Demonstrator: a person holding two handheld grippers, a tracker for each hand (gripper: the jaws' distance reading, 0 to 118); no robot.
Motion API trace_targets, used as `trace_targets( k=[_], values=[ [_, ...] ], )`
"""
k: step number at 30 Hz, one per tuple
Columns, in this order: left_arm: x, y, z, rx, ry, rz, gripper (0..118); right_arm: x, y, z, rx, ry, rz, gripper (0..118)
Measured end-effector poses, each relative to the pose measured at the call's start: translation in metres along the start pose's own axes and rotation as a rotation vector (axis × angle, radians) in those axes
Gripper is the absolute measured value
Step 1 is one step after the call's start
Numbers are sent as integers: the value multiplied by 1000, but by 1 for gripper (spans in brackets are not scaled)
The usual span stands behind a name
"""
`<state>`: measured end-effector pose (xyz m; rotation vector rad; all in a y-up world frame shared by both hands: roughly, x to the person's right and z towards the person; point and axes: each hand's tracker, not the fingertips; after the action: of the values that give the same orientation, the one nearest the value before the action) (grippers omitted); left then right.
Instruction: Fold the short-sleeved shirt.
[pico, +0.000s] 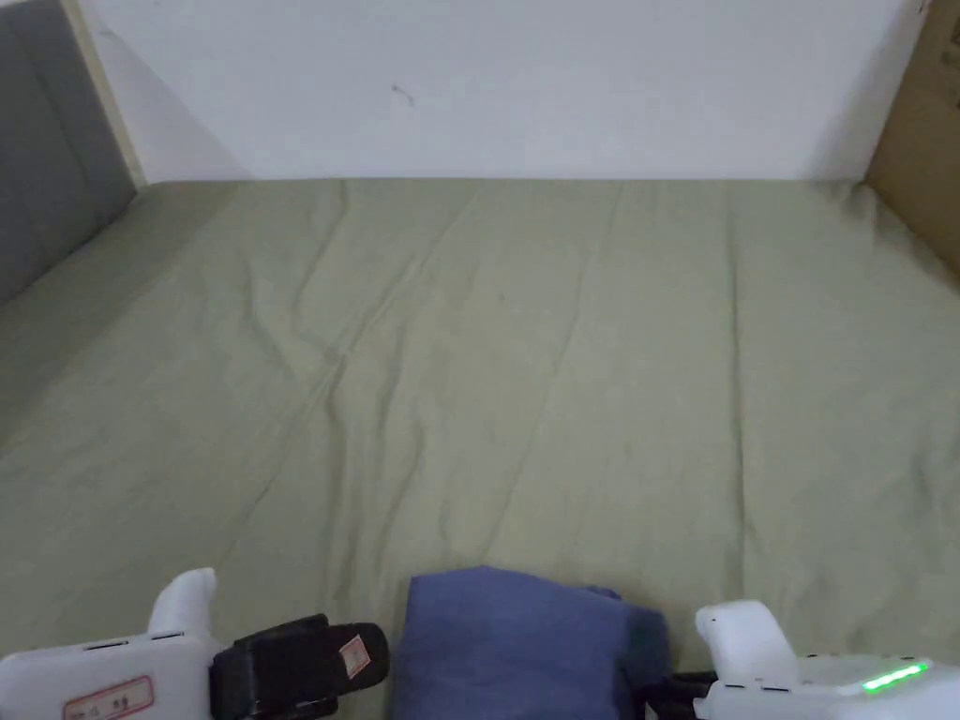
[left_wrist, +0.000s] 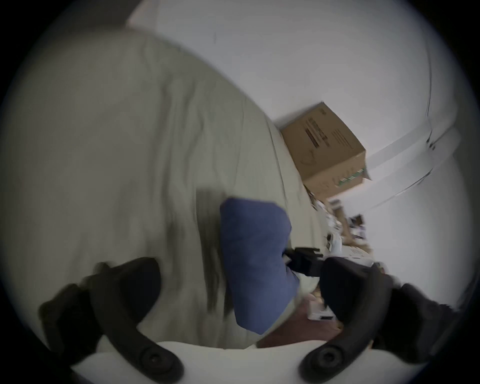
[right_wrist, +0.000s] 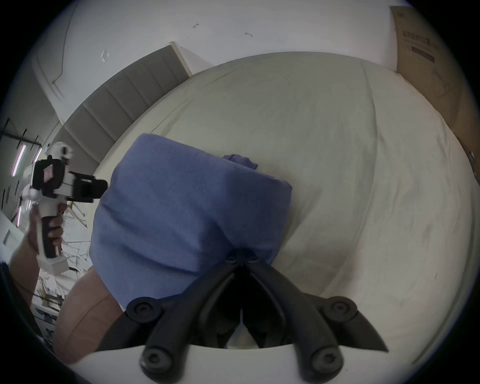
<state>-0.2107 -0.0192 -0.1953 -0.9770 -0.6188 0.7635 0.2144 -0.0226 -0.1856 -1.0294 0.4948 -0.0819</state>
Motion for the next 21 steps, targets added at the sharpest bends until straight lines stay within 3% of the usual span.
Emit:
trace_targets(
  k=[4, 7, 10, 11, 12, 13, 14, 15, 16, 18, 21],
  values=[
    [-35, -4, -45, -66, -198, 203, 116, 2, 2, 1, -16, 11, -62, 0],
    [-24, 4, -93, -132, -413, 227, 116, 4, 2, 1, -17, 22, -104, 0],
    [-14, 8, -135, -246, -410, 182, 115, 5, 2, 1, -17, 24, -107, 0],
    [-10, 8, -140, -217, -364, 136, 109, 5, 2, 1, -19, 22, -107, 0],
    [-4, 8, -141, -187, -346, 113, 85, 6, 1, 1, -18, 23, -109, 0],
    [-6, 10, -142, -164, -249, 118, 47, 6, 1, 1, -17, 25, -114, 0],
    [-11, 11, -143, -170, -145, 131, 33, 6, 1, 1, -16, 25, -121, 0],
    [-17, 10, -139, -179, -108, 176, 33, 6, 0, 3, -7, 27, -130, 0],
    [-8, 15, -129, -180, -220, 189, 33, 3, -2, 7, 8, 24, -134, 0],
    [16, 23, -104, -154, -62, -16, 33, -6, -2, 17, 28, 0, -121, 0],
    [37, 43, -42, -131, -31, -134, 33, -27, -1, 44, 58, 16, -87, 0]
  ],
)
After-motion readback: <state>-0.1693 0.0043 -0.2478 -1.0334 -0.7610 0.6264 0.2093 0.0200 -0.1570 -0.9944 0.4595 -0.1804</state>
